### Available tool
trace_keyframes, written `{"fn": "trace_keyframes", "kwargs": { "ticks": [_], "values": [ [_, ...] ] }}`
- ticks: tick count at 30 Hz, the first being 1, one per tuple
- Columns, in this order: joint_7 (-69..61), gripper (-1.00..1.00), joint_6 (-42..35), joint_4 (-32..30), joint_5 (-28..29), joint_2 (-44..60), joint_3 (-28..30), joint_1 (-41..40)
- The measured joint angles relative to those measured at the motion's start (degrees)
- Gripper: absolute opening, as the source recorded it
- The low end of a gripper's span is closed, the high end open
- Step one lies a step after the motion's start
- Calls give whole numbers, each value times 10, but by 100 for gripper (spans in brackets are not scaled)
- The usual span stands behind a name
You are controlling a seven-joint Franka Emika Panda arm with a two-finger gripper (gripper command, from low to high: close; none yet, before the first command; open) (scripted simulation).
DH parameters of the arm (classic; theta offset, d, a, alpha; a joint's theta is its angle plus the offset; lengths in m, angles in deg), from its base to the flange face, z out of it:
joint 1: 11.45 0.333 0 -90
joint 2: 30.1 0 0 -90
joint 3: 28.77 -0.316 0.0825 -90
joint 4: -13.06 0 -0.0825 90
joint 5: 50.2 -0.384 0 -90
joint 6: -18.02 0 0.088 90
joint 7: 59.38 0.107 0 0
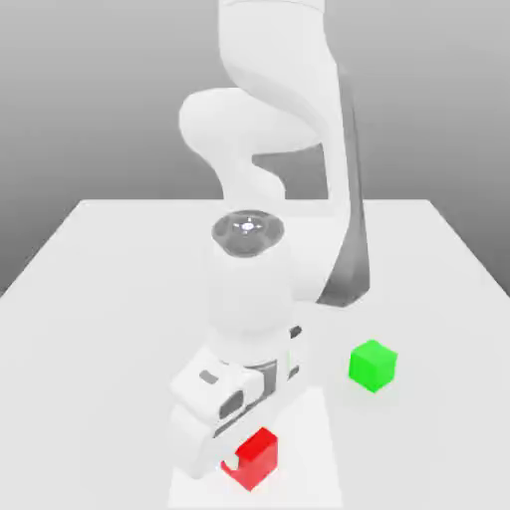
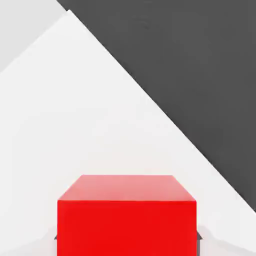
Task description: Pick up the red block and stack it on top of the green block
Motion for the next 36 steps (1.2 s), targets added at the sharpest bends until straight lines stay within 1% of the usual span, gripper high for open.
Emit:
{"fn": "trace_keyframes", "kwargs": {
  "ticks": [4,6,10,17,26,32,36],
  "values": [
    [31,-100,-55,-11,43,-68,25,16],
    [34,-100,-82,-20,60,-103,28,20],
    [-71,-100,-94,-50,67,-142,-1,38],
    [-282,-100,-105,-107,68,-205,-37,98],
    [-544,-100,-113,-183,84,-292,-61,180],
    [-704,-100,-117,-233,113,-353,-69,247],
    [-735,-100,-59,-239,110,-302,-69,261]
  ]
}}
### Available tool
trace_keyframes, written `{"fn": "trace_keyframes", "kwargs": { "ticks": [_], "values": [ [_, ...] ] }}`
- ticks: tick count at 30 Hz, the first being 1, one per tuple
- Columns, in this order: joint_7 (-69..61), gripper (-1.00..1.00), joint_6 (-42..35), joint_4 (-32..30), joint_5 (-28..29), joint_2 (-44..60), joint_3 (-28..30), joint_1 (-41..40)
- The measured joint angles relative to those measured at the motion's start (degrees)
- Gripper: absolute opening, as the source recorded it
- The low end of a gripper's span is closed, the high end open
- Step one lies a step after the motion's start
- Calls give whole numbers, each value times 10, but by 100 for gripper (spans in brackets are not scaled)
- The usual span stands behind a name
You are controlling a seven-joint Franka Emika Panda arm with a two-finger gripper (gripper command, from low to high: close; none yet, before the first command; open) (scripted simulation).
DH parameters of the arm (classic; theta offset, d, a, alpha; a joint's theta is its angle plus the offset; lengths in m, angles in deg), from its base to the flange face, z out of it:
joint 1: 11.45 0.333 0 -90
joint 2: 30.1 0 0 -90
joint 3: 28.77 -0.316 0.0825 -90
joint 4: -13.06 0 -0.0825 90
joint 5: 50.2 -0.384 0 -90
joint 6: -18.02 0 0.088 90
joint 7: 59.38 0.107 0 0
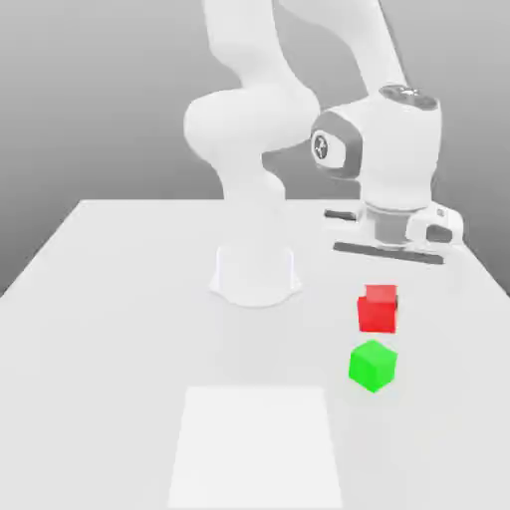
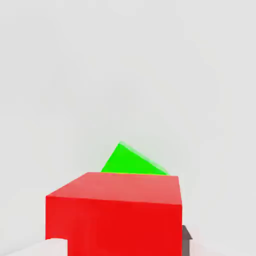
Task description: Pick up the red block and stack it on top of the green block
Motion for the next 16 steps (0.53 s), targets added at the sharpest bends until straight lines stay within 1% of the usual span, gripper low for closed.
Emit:
{"fn": "trace_keyframes", "kwargs": {
  "ticks": [4,5,12,16],
  "values": [
    [-6,-100,77,3,-6,80,1,3],
    [-6,100,95,3,-5,98,0,1],
    [-6,100,99,3,-5,102,0,2],
    [-5,100,34,1,-4,34,-1,1]
  ]
}}
